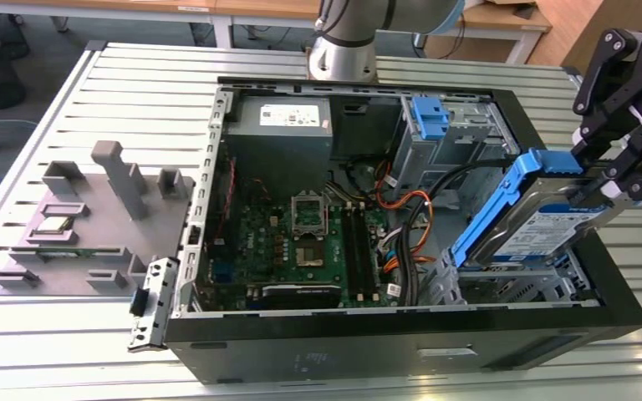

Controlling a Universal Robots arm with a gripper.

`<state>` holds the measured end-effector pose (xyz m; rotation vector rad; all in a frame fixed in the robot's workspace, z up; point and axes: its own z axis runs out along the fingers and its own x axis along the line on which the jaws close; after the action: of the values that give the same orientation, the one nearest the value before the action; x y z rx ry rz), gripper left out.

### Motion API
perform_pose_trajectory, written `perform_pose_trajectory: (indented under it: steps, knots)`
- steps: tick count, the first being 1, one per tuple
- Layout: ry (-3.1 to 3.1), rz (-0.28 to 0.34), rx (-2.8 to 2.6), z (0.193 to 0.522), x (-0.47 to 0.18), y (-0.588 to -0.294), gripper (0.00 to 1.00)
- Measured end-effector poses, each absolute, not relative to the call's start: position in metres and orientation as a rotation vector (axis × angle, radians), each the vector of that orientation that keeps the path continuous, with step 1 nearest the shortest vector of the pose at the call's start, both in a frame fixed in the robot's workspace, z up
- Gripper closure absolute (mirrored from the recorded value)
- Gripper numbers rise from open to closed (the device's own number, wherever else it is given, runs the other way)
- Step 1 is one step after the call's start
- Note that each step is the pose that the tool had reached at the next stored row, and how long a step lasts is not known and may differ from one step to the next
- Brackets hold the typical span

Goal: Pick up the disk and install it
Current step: 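Insert the disk into the insertion slot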

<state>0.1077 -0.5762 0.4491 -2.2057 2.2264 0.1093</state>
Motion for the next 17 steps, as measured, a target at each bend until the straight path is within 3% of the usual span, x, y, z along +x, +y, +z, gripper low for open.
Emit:
perform_pose_trajectory:
  steps: [17]
  knots:
    - [2.226,0.11,-2.206,0.4397,0.1081,-0.5762,0.65]
